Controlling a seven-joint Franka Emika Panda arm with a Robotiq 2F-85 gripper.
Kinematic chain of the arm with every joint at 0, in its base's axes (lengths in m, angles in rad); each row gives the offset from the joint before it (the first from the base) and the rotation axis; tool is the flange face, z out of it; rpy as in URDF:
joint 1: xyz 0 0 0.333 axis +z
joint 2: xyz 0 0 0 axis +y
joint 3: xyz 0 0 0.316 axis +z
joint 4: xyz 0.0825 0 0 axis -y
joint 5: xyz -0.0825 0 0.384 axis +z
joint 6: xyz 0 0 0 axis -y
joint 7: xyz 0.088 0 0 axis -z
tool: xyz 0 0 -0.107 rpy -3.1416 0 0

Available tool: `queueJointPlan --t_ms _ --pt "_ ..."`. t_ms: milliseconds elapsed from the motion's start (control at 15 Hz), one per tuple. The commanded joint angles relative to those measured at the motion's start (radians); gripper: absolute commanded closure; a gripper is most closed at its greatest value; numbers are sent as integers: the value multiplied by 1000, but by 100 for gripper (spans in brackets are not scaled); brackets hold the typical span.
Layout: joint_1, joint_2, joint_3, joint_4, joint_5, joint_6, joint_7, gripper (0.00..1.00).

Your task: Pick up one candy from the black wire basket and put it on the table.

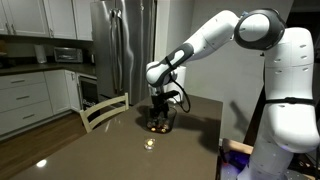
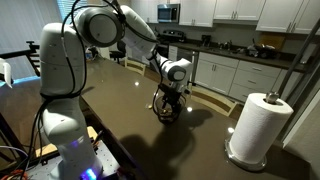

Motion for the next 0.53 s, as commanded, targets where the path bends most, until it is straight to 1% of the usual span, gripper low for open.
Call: queueJointPlan --t_ms 0,133,200,267,333,400,467 --pt "-13 24 11 21 24 -12 -32 0" --pt "-10 30 13 21 19 -16 -29 0" --pt "-9 33 14 22 17 -20 -28 8" --pt "-8 36 15 22 12 -25 -24 11" --pt "-7 39 15 25 10 -32 -21 16" --pt "-6 41 15 26 9 -39 -17 33" --pt "-6 42 15 27 9 -45 -17 38"
